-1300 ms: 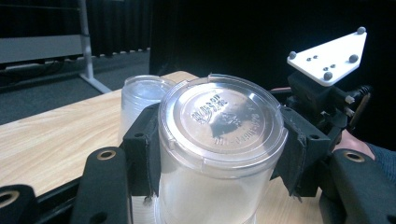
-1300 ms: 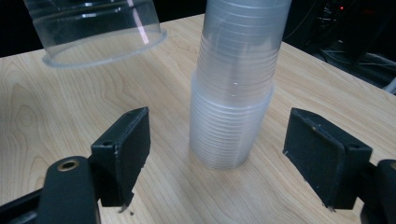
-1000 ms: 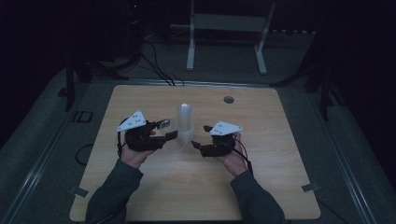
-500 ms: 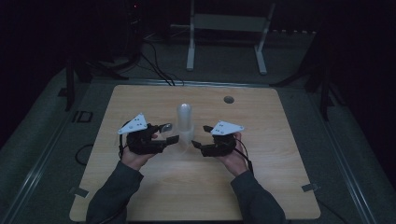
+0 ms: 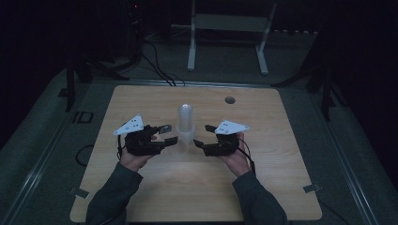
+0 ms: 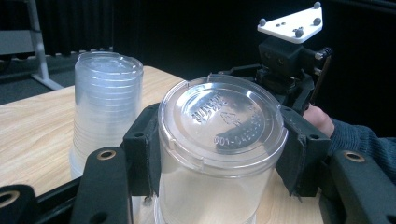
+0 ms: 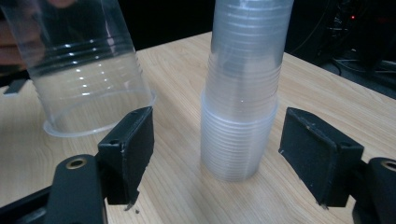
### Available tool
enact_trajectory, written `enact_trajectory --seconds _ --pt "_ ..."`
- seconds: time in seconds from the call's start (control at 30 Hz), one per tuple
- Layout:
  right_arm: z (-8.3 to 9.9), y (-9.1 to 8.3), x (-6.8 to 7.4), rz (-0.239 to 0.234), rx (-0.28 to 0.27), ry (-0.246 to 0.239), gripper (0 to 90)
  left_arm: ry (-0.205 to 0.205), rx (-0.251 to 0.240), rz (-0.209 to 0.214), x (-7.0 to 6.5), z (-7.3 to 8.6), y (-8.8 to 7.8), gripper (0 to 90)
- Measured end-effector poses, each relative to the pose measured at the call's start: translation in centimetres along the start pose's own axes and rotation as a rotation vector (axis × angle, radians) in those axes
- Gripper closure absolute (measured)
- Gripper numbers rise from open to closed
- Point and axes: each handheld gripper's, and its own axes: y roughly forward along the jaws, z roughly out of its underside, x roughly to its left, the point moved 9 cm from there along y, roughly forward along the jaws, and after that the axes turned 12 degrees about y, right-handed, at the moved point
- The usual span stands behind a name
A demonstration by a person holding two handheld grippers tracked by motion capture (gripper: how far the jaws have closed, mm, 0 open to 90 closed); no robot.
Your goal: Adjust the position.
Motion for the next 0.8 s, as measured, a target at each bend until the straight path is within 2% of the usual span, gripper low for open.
enact_trajectory --seconds 0.4,0.8 --pt "-1.1 -0.8 0.2 -0.041 -0.036 0.035 25.9 -0.051 -0.053 0.023 0.1 0.1 -0.4 41.0" --pt "-1.6 -0.8 1.0 -0.106 -0.064 0.076 26.0 -0.095 -0.070 0.020 0.2 0.7 -0.4 41.1"
